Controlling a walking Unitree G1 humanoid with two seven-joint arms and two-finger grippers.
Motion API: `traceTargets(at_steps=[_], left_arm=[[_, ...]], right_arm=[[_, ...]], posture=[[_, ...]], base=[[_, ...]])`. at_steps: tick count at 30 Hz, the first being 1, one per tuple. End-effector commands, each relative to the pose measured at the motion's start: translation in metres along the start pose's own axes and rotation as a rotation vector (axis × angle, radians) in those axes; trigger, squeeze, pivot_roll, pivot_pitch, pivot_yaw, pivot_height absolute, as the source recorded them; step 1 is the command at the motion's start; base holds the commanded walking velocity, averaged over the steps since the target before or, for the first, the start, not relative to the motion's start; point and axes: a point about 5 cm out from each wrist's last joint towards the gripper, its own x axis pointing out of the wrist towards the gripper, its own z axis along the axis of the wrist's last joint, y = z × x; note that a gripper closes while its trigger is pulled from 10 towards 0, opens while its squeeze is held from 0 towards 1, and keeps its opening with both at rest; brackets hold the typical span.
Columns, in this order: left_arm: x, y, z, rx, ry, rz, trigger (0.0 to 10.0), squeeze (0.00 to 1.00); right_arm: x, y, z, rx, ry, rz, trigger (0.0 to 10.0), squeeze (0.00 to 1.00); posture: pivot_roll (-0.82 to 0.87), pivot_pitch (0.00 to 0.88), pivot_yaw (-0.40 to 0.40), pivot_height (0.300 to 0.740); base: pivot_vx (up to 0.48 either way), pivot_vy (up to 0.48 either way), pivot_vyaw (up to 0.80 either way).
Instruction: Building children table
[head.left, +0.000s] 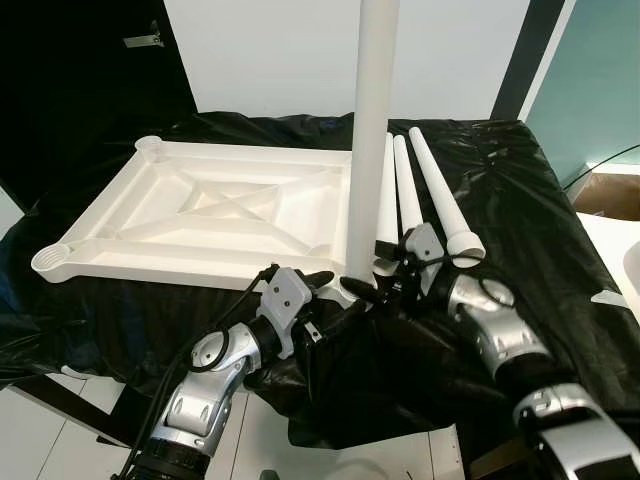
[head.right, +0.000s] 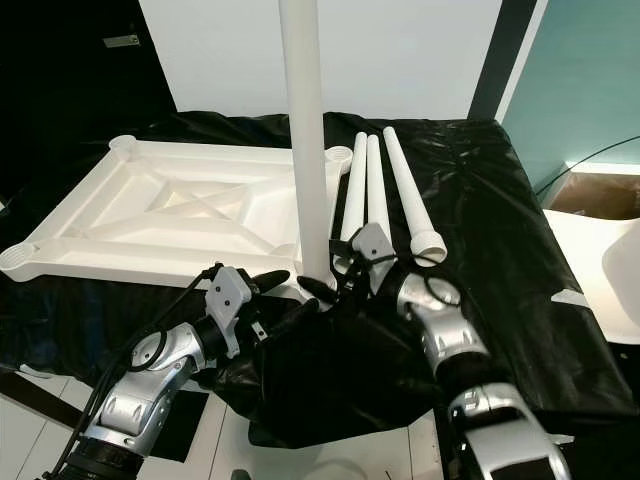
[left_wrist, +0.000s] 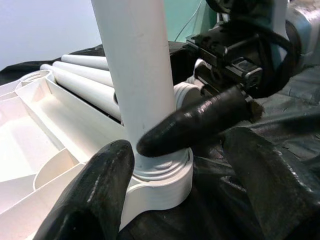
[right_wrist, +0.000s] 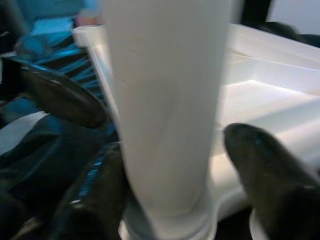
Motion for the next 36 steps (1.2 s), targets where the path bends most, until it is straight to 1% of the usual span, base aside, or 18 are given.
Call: traceTargets(at_steps=[1, 2, 4, 13, 15, 17, 18, 19, 20, 22, 23, 25, 26, 28, 29, 30, 33, 36], left_arm=[[-0.001, -0.001, -0.004, -0.01, 0.011, 0.008, 10.0, 0.0], [-0.001, -0.001, -0.004, -0.01, 0.011, 0.008, 10.0, 0.0], [-0.002, 0.0, -0.003, -0.008, 0.01, 0.018, 10.0, 0.0], [-0.005, 0.0, -0.004, -0.008, 0.012, 0.03, 10.0, 0.0], [-0.006, -0.001, -0.004, -0.008, 0.013, 0.034, 10.0, 0.0], [-0.007, -0.001, -0.003, -0.008, 0.014, 0.037, 10.0, 0.0], [-0.007, -0.001, -0.003, -0.008, 0.014, 0.037, 10.0, 0.0], [-0.008, -0.001, -0.003, -0.008, 0.014, 0.038, 10.0, 0.0], [-0.008, -0.001, -0.003, -0.008, 0.014, 0.038, 10.0, 0.0], [-0.007, -0.001, -0.004, -0.01, 0.016, 0.033, 10.0, 0.0], [-0.007, -0.001, -0.004, -0.01, 0.016, 0.033, 10.0, 0.0], [-0.005, -0.003, -0.004, -0.011, 0.016, 0.019, 10.0, 0.0], [-0.005, -0.003, -0.004, -0.011, 0.016, 0.019, 10.0, 0.0], [-0.005, -0.003, -0.004, -0.01, 0.017, 0.014, 10.0, 0.0], [-0.005, -0.003, -0.004, -0.01, 0.017, 0.014, 10.0, 0.0], [-0.005, -0.002, -0.004, -0.008, 0.018, 0.014, 10.0, 0.0], [-0.005, -0.001, -0.004, -0.007, 0.02, 0.012, 10.0, 0.0], [-0.005, -0.002, -0.004, -0.007, 0.021, 0.01, 10.0, 0.0]], right_arm=[[0.0, -0.001, -0.002, -0.005, 0.028, 0.047, 0.0, 0.0], [0.0, -0.001, -0.002, -0.005, 0.028, 0.047, 0.0, 0.0], [-0.001, -0.003, -0.003, -0.007, 0.064, 0.103, 0.0, 0.0], [-0.01, -0.009, -0.009, -0.003, 0.129, 0.126, 0.0, 0.0], [-0.019, -0.01, -0.015, 0.051, 0.124, 0.067, 0.0, 0.0], [-0.023, -0.004, -0.02, 0.076, 0.059, -0.038, 0.0, 0.0], [-0.023, -0.004, -0.02, 0.076, 0.059, -0.038, 0.0, 0.0], [-0.022, 0.0, -0.02, 0.089, 0.008, -0.072, 0.0, 0.0], [-0.022, 0.0, -0.02, 0.089, 0.008, -0.072, 0.0, 0.0], [-0.013, 0.02, -0.017, 0.154, -0.115, -0.129, 0.0, 0.0], [-0.013, 0.02, -0.017, 0.154, -0.115, -0.129, 0.0, 0.0], [-0.001, 0.038, -0.012, 0.199, -0.225, -0.249, 0.0, 0.0], [-0.001, 0.038, -0.012, 0.199, -0.225, -0.249, 0.0, 0.0], [0.004, 0.044, -0.009, 0.219, -0.27, -0.363, 0.0, 0.0], [0.004, 0.044, -0.009, 0.219, -0.27, -0.363, 0.0, 0.0], [0.005, 0.046, -0.01, 0.225, -0.267, -0.414, 0.0, 0.0], [0.007, 0.053, -0.014, 0.237, -0.248, -0.446, 0.0, 0.0], [0.006, 0.054, -0.015, 0.245, -0.234, -0.45, 0.0, 0.0]], posture=[[0.14, 0.0, 0.01, 0.74], [0.14, 0.0, 0.01, 0.74], [0.15, 0.0, 0.006, 0.74], [0.16, 0.0, 0.001, 0.74], [0.16, 0.0, 0.0, 0.74], [0.16, 0.0, 0.0, 0.74], [0.16, 0.0, 0.0, 0.74], [0.15, 0.0, 0.001, 0.74], [0.15, 0.0, 0.001, 0.74], [0.15, 0.0, 0.009, 0.74], [0.15, 0.0, 0.009, 0.74], [0.14, 0.0, 0.015, 0.74], [0.14, 0.0, 0.015, 0.74], [0.14, 0.0, 0.017, 0.74], [0.14, 0.0, 0.017, 0.74], [0.14, 0.0, 0.018, 0.74], [0.14, 0.0, 0.02, 0.74], [0.14, 0.0, 0.018, 0.74]], base=[[0.0, 0.0, 0.0], [0.0, 0.0, 0.0], [0.0, 0.0, 0.0], [0.0, 0.0, 0.0], [0.0, 0.0, 0.0], [0.0, 0.0, 0.0], [0.0, 0.0, 0.0], [0.0, 0.0, 0.0], [0.0, 0.0, 0.0], [0.0, 0.0, 0.0], [0.0, 0.0, 0.0], [0.0, 0.0, 0.0], [0.0, 0.0, 0.0], [0.0, 0.0, 0.0], [0.0, 0.0, 0.0], [0.0, 0.0, 0.0], [0.0, 0.0, 0.0], [0.0, 0.0, 0.0]])
